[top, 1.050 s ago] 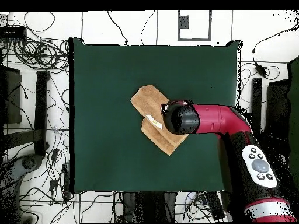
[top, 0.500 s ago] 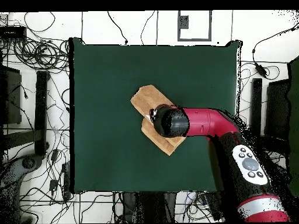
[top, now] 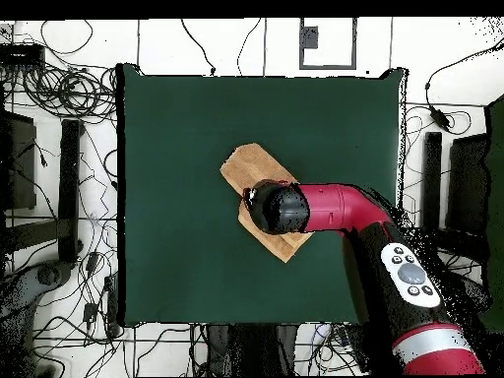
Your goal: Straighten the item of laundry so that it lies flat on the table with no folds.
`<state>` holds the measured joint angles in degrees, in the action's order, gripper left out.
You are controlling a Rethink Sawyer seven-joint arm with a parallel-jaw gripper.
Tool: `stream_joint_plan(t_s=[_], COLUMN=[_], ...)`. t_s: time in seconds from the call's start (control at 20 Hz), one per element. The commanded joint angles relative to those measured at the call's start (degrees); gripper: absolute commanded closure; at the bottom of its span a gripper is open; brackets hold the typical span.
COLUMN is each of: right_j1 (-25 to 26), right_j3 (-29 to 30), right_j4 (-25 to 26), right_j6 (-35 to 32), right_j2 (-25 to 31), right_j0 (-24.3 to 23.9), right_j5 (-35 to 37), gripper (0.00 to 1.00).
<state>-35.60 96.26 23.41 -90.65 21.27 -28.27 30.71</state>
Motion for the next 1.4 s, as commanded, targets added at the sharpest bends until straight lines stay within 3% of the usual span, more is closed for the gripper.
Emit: stream_joint_plan(t_s=[0.05, 0.45, 0.8, 1.05, 1.4], right_j1=[5.7, 10.6, 13.1, 12.6, 9.4], right_j3=[1.7, -3.7, -5.0, -3.7, -1.2], right_j4=[-1.5, 1.6, 2.3, 1.5, 0.1], right_j6=[-2.3, -8.0, -10.0, -9.4, -5.6], right_j2=[4.2, -2.2, -5.9, -7.1, -4.9], right_j0=[2.8, 8.5, 10.9, 11.0, 8.1], right_j5=[1.4, -3.3, -7.1, -9.3, -6.8], gripper=[0.00, 0.00, 0.00, 0.00, 0.00])
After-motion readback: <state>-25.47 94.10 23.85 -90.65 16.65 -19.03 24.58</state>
